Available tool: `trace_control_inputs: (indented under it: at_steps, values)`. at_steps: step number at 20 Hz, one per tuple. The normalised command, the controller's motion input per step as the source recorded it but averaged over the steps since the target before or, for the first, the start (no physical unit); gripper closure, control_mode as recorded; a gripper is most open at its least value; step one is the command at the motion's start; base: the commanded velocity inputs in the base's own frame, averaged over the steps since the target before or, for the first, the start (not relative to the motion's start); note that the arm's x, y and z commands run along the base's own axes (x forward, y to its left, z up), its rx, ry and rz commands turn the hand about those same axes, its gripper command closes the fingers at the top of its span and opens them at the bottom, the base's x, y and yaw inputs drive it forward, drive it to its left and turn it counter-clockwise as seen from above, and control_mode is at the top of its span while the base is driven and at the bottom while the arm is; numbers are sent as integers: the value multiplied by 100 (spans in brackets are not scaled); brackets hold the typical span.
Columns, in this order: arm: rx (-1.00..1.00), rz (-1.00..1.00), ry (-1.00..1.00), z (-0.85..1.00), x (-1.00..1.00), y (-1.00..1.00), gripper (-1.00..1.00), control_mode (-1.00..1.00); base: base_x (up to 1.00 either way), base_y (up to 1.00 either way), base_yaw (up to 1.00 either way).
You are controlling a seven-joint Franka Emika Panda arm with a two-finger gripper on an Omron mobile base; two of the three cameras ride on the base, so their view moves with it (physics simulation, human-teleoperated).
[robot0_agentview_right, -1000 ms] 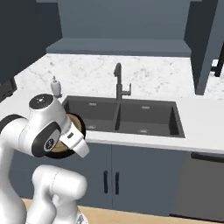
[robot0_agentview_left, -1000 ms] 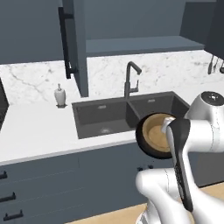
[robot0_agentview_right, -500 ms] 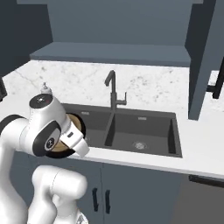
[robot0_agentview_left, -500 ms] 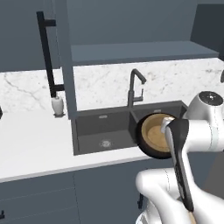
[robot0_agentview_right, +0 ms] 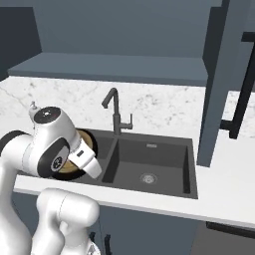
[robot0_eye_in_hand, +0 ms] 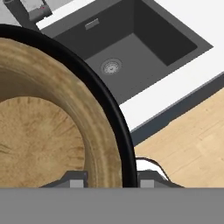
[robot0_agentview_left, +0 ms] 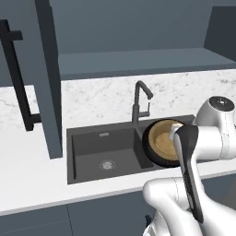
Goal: Pick up the bowls on the counter and stack them on top of one another in the open cabinet. Place the smaller bowl on top of the larger bowl.
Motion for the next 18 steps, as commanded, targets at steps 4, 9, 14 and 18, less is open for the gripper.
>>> trace_control_inputs:
  at_steps: [4,9,14,18]
  values:
    - [0,0,0,0,0,0,100,100,31,-5,0]
    - [0,0,0,0,0,0,100,100,0,-1,0]
    - [0,0,0,0,0,0,100,100,0,0,0]
    - [0,0,0,0,0,0,100,100,0,0,0]
